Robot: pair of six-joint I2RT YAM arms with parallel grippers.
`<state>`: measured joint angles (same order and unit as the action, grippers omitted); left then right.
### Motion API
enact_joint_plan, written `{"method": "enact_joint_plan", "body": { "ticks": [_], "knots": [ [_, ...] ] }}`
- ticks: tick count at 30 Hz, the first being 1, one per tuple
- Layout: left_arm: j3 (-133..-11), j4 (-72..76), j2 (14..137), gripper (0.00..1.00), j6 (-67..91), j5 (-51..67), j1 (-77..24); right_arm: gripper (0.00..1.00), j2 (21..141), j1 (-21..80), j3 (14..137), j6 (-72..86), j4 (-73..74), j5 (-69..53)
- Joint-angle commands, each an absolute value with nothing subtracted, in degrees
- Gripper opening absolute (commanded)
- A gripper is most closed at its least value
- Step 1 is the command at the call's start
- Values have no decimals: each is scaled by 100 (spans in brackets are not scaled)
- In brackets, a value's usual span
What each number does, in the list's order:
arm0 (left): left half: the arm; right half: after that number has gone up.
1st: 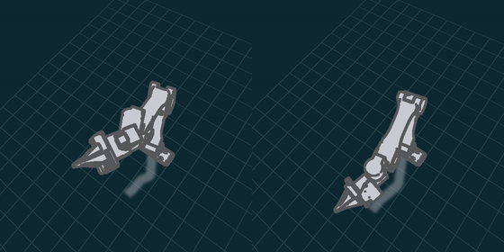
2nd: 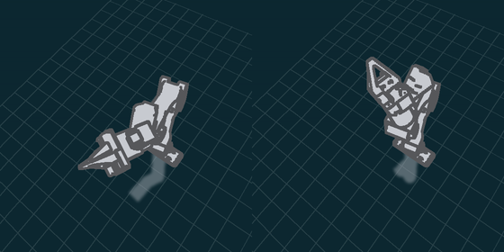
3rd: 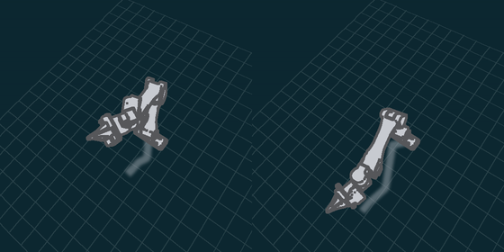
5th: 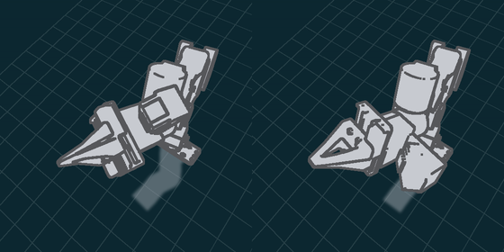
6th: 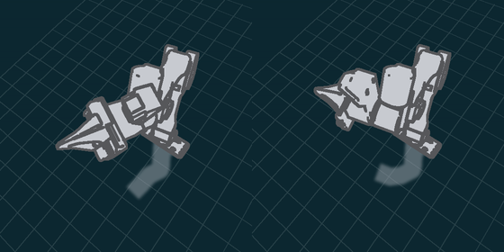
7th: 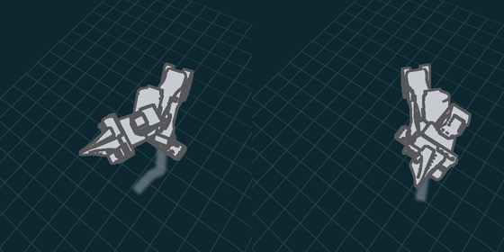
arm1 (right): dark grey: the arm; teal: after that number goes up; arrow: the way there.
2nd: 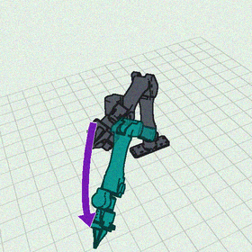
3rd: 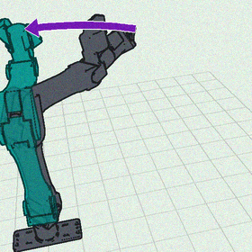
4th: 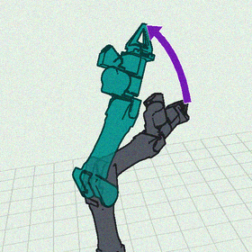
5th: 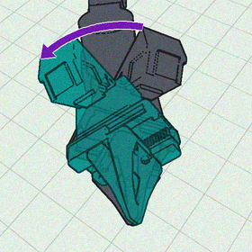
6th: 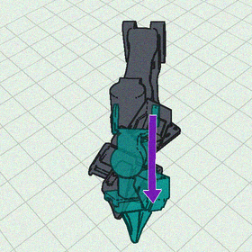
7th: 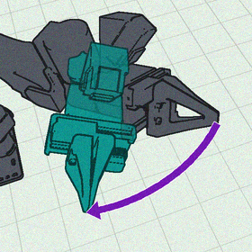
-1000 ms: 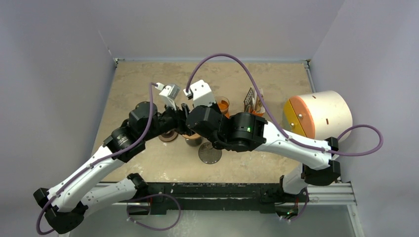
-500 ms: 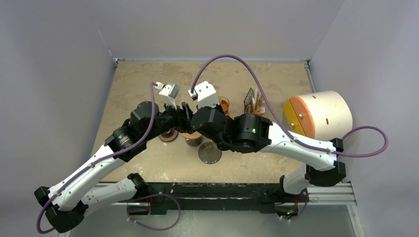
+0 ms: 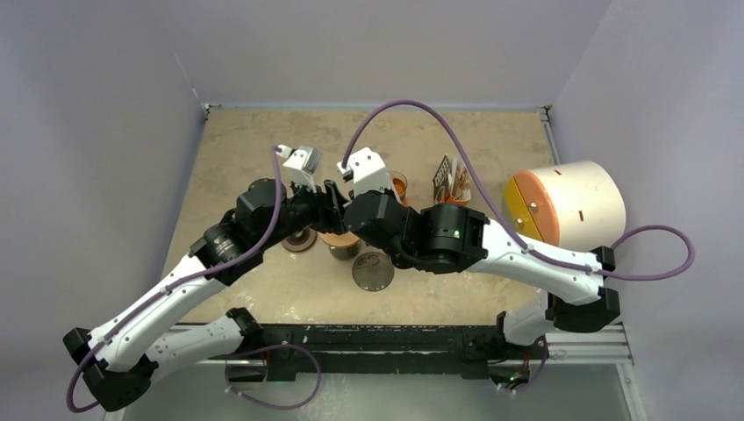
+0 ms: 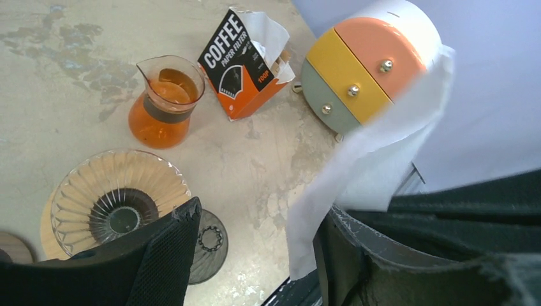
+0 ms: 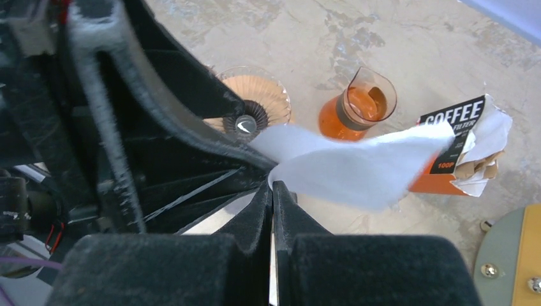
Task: Place the coffee filter in the dripper
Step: Place the coffee filter in the coffee dripper.
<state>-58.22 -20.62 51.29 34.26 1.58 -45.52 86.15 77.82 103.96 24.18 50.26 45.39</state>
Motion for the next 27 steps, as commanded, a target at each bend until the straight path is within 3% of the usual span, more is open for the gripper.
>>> {"method": "enact_joint_plan", "body": {
  "ticks": [1,13,17,25,27],
  "knots": [
    [-6080,-1954,5236,60,3179,-185,-4581,0,8495,7847,10342,2601,4917,4323],
    [-6143,-1617,5403,58,3222,421,-4584,0,8481,7855,10272,2580,4833,4087],
    [-6100,-1563,5381,43,3243,439,-4580,0,8395,7857,10207,2631,4849,4093],
    [-6165,-1657,5437,0,3242,360,-4584,0,8248,7857,10085,2769,5028,4342],
    [-6210,-1768,5478,0,3240,296,-4579,0,8219,7857,10073,2813,5067,4429]
  ]
}}
